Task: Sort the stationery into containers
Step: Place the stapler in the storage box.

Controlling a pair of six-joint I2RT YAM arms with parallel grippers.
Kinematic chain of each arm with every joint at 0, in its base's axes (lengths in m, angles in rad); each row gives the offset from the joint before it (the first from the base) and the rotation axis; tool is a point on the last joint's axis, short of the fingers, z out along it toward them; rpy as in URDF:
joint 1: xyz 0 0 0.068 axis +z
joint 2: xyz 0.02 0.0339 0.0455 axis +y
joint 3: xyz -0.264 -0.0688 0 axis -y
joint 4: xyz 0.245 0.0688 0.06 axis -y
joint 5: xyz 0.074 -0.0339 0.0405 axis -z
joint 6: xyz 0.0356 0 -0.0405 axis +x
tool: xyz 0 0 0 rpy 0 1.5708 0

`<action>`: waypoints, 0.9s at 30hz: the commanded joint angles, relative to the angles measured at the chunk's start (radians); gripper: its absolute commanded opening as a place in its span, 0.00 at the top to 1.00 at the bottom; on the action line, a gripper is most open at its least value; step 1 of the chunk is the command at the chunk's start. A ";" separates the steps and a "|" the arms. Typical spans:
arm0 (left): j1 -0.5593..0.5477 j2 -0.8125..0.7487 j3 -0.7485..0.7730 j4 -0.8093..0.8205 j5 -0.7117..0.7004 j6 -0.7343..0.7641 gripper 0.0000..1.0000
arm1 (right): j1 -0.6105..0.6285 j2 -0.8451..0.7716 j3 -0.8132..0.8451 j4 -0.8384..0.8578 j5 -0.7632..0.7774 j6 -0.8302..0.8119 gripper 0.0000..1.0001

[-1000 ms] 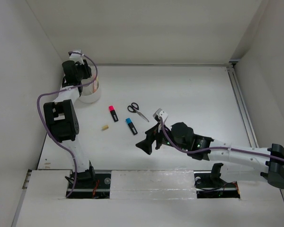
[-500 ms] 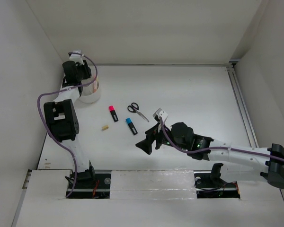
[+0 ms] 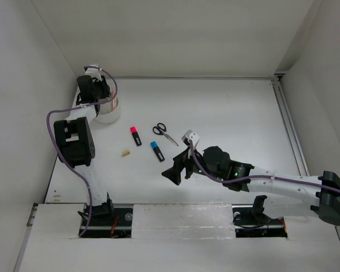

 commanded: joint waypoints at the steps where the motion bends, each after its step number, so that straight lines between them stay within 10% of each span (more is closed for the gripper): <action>1: 0.000 -0.007 0.012 0.030 -0.006 0.002 0.97 | 0.010 0.000 0.044 0.041 0.012 -0.013 0.04; 27: -0.039 -0.158 0.023 0.028 -0.020 -0.044 0.26 | 0.010 0.021 0.062 0.041 0.034 -0.022 0.03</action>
